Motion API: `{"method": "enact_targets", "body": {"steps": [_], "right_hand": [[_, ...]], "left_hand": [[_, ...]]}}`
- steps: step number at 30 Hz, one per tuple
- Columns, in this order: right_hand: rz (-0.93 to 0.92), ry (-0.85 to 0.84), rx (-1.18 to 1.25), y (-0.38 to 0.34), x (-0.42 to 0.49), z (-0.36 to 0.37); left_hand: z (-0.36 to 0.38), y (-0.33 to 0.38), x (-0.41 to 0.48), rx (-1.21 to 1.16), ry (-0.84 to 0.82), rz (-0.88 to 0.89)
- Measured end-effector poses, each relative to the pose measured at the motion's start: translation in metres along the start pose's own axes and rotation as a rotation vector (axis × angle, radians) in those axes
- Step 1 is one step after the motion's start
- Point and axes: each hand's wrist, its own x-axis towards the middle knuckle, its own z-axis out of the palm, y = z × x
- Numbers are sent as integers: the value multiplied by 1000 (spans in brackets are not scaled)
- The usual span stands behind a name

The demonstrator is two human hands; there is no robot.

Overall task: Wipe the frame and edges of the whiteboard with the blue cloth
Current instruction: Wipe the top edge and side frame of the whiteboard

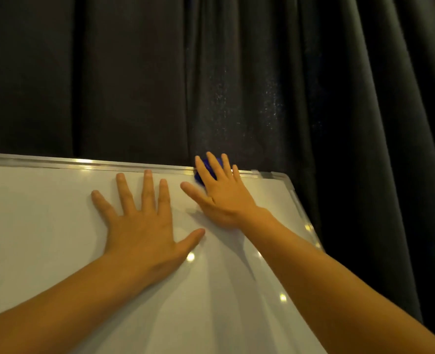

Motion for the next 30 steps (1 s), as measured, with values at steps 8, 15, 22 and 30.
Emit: {"method": "enact_targets", "body": {"steps": [8,15,22,30], "right_hand": [[182,-30,-33,67,-14,-19],[62,-34,-150,104,-18,-28],[153,100,89,105,-17,-31],[6,226,168,59,-8,-42]], "left_hand": [[12,33,1,-7,11,129],[32,87,7,-10,58,197],[36,103,9,-4,102,220],[36,95,11,6,125,206]]}}
